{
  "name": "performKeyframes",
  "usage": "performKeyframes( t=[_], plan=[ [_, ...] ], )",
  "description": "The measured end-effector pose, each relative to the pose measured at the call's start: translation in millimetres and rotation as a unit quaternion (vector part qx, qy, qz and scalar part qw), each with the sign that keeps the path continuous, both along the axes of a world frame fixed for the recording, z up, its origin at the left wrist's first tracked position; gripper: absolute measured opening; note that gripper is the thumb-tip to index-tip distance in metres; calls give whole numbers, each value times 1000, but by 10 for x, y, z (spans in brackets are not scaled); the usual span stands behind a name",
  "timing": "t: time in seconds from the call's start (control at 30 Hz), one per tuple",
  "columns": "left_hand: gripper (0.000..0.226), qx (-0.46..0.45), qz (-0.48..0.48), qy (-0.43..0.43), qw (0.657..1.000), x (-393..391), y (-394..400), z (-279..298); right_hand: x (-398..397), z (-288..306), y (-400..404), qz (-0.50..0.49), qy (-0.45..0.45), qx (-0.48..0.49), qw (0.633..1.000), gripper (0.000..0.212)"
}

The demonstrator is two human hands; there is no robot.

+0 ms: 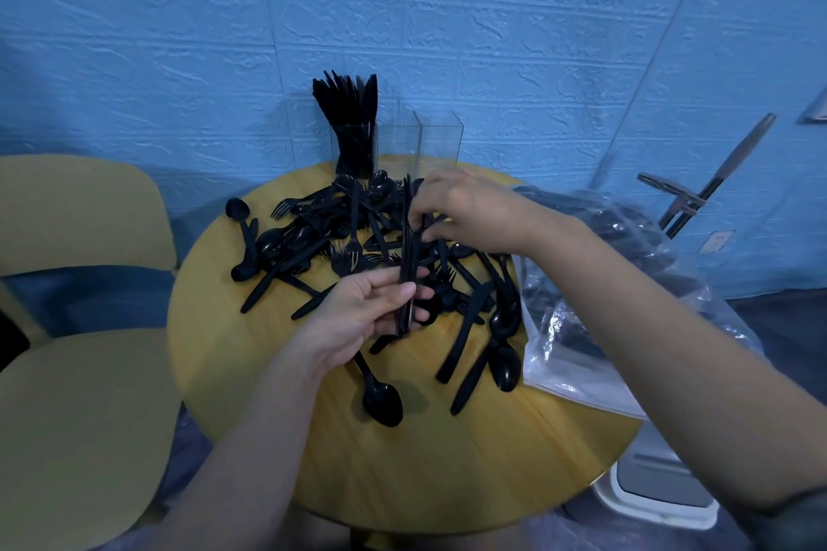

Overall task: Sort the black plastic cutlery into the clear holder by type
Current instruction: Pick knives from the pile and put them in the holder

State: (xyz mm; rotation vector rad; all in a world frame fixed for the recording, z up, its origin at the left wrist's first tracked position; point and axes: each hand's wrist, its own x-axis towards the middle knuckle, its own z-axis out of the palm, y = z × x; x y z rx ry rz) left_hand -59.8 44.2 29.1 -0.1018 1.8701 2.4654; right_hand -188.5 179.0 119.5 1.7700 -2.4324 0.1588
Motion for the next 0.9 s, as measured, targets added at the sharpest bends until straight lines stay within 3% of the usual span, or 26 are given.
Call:
performKeyframes(
  t=[0.07,0.17,0.2,0.3,0.47,0.67,0.77,0.9],
  plan=[
    [21,-1,7,3,1000,-16,1,-11,-28,-48,54,14,-20,-65,998,28],
    [19,23,28,5,999,-40,-15,-30,-71,-72,216,-43,-96,-138,985,36],
    [19,29,30,4,999,-45,-17,-33,-112,-101,280,-64,-105,-115,986,30],
    [20,38,28,-3,999,-54,-8,-50,-209,-267,439,-113,-93,74,986,20],
    [21,45,30,-8,998,-61,-14,-57,-194,-523,527,-135,-61,209,967,34],
    [21,36,35,-7,999,-61,-10,-68,-176,-606,542,-109,-45,175,977,25],
    [21,26,40,-5,999,-57,-12,-71,-144,-506,582,-136,-158,117,971,8],
    [21,29,49,1,998,-57,-19,-65,-142,-302,634,-161,-273,49,947,9]
  ],
)
